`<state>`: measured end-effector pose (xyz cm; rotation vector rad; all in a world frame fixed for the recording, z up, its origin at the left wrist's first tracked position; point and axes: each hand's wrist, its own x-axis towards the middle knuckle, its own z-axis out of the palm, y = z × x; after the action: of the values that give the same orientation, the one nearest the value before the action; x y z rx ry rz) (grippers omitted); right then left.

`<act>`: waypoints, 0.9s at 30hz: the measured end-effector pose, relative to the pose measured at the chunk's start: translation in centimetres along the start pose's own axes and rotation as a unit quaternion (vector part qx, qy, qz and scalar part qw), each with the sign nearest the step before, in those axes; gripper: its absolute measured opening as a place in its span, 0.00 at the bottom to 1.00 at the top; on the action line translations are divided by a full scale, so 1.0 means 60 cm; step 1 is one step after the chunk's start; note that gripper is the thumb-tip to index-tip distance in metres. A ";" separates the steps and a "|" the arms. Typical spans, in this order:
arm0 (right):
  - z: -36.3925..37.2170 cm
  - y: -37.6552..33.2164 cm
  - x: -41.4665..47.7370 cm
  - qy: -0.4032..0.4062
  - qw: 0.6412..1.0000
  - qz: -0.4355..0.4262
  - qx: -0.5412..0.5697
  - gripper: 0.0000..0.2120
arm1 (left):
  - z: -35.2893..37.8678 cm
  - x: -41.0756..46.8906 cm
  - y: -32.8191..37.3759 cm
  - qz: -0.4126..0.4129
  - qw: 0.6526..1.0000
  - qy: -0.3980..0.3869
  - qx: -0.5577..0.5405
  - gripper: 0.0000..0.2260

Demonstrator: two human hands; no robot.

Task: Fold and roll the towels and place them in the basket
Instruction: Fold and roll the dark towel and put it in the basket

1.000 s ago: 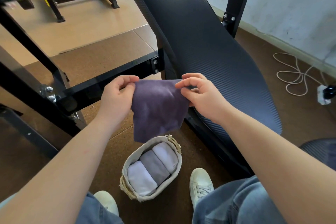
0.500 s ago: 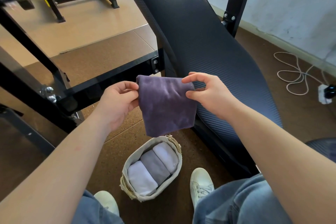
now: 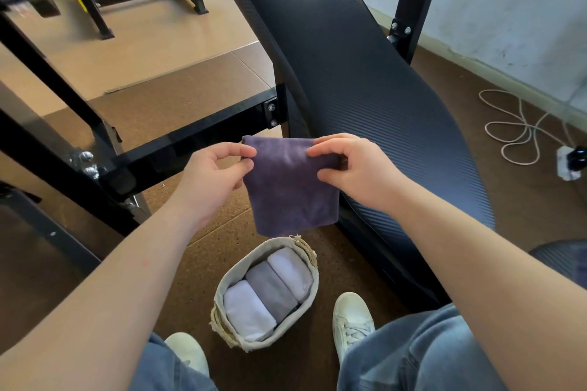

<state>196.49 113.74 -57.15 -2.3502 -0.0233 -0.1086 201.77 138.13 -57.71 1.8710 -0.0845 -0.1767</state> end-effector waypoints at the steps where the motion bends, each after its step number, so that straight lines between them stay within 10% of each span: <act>1: 0.001 -0.001 0.000 -0.003 1.000 -0.001 -0.020 0.21 | 0.000 0.001 0.000 0.019 0.999 -0.005 0.030 0.10; 8: 0.008 -0.008 0.001 -0.003 0.995 -0.015 -0.094 0.26 | 0.005 -0.006 -0.004 0.098 0.976 -0.053 0.189 0.30; 20: 0.017 -0.006 -0.001 0.008 0.988 -0.032 -0.152 0.18 | 0.008 -0.016 0.001 0.112 0.962 0.002 0.251 0.16; 27: 0.007 -0.009 -0.003 0.048 0.995 0.059 0.072 0.18 | 0.006 -0.008 -0.001 0.086 0.987 -0.017 0.135 0.14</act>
<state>196.33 114.42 -57.07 -2.1950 0.1486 -0.1562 201.23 137.90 -57.81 2.1190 -0.3045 -0.0804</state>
